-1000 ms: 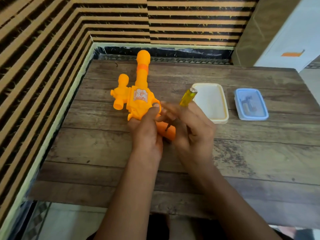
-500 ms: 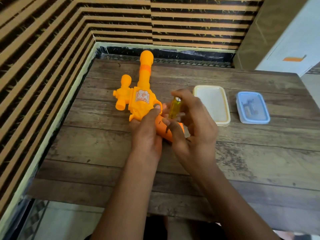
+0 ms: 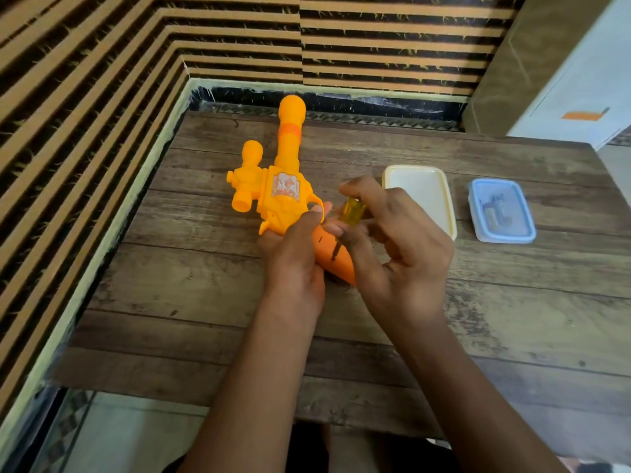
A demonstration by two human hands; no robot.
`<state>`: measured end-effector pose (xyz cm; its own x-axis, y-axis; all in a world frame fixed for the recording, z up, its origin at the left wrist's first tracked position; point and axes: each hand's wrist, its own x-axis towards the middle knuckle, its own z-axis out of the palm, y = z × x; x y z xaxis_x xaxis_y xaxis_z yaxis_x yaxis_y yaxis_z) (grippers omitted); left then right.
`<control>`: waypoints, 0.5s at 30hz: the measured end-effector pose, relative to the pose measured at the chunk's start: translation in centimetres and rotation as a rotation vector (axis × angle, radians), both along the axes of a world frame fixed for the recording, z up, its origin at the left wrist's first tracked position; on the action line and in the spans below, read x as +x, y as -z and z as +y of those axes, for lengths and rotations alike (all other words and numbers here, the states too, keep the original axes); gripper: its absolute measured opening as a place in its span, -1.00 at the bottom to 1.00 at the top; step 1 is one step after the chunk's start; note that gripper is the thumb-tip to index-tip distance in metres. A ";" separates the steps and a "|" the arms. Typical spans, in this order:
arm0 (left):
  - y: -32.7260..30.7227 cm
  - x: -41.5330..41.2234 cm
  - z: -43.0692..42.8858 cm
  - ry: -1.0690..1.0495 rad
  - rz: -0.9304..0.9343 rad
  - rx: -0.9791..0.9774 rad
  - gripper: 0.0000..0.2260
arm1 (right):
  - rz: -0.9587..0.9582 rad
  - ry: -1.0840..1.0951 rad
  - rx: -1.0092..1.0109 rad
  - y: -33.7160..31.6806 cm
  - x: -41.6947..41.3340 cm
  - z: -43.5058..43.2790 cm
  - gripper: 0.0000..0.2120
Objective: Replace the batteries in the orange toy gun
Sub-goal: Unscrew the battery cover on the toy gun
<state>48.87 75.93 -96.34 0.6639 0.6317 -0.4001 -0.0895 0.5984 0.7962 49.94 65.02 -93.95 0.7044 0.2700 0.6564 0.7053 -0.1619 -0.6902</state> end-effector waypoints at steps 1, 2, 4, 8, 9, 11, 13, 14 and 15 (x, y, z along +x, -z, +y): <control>0.0 0.1 0.0 -0.015 0.007 -0.001 -0.73 | 0.015 0.009 0.006 0.0 0.1 -0.2 -0.75; 0.0 0.3 0.0 -0.025 0.016 0.001 -0.76 | 0.029 0.018 0.006 -0.1 0.2 -0.4 -0.77; -0.1 0.4 -0.1 -0.026 0.034 0.001 -0.84 | 0.043 0.010 -0.010 -0.1 0.1 -0.8 -0.79; -0.1 0.5 -0.1 -0.040 0.053 -0.027 -0.90 | 0.126 -0.086 0.020 -0.2 0.2 -1.3 -0.79; -0.1 0.6 -0.1 -0.051 0.051 -0.035 -0.86 | 0.173 -0.104 0.041 -0.1 0.5 -1.5 -0.78; -0.2 0.7 0.0 -0.067 0.053 -0.034 -0.78 | 0.236 -0.150 0.062 -0.1 1.0 -1.9 -0.78; -0.2 0.6 0.1 -0.062 0.064 -0.021 -0.76 | 0.218 -0.188 0.042 -0.3 1.1 -2.1 -0.81; -0.2 0.6 0.1 -0.054 0.075 -0.014 -0.74 | 0.186 -0.183 0.035 -0.4 1.0 -2.0 -0.82; -0.2 0.5 0.1 -0.042 0.084 -0.008 -0.72 | 0.149 -0.158 0.037 -0.4 0.9 -1.8 -0.83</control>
<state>49.41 76.02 -96.14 0.6006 0.6550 -0.4585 -0.0479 0.6019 0.7971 50.89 63.18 -93.51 0.7452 0.3624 0.5597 0.6095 -0.0299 -0.7922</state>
